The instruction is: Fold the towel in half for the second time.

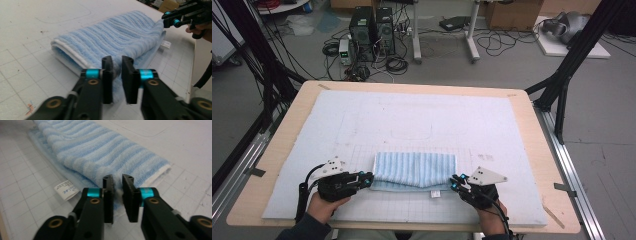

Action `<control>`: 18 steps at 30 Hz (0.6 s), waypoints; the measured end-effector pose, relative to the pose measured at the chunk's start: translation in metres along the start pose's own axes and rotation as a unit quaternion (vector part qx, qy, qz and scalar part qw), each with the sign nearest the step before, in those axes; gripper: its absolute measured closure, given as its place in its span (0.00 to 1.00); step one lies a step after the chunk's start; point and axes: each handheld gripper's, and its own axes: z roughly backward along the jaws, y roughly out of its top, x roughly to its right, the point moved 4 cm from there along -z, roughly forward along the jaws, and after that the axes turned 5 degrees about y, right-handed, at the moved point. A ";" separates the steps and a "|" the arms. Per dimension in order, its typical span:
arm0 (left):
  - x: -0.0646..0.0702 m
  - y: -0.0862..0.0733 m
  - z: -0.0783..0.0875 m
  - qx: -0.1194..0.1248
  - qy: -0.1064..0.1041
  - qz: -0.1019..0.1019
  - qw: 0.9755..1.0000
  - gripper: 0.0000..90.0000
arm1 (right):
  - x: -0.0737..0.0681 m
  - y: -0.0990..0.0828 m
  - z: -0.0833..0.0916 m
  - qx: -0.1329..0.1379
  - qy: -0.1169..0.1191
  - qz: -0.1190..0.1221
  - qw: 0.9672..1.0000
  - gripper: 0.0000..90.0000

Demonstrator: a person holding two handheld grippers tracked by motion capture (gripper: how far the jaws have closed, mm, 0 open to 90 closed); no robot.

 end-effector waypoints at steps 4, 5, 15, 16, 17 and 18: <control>-0.006 0.008 0.003 0.017 0.022 0.017 0.999 0.60 | 0.004 0.003 0.007 0.016 -0.015 -0.015 1.000 0.76; -0.007 0.011 0.002 0.024 0.022 0.021 0.999 0.60 | 0.006 0.005 0.008 0.019 -0.016 -0.020 0.999 0.76; -0.008 0.017 -0.024 0.017 0.023 0.011 1.000 0.72 | 0.013 0.030 -0.014 0.016 -0.036 -0.024 0.999 0.75; -0.007 0.015 -0.027 0.010 0.021 0.008 1.000 0.73 | 0.012 0.029 -0.018 0.006 -0.035 -0.023 0.999 0.75; -0.006 0.013 -0.029 0.001 0.020 0.004 1.000 0.74 | 0.011 0.028 -0.022 -0.001 -0.033 -0.019 0.999 0.75; -0.004 0.011 -0.032 -0.008 0.021 -0.001 1.000 0.75 | 0.010 0.027 -0.025 -0.008 -0.034 -0.017 0.999 0.75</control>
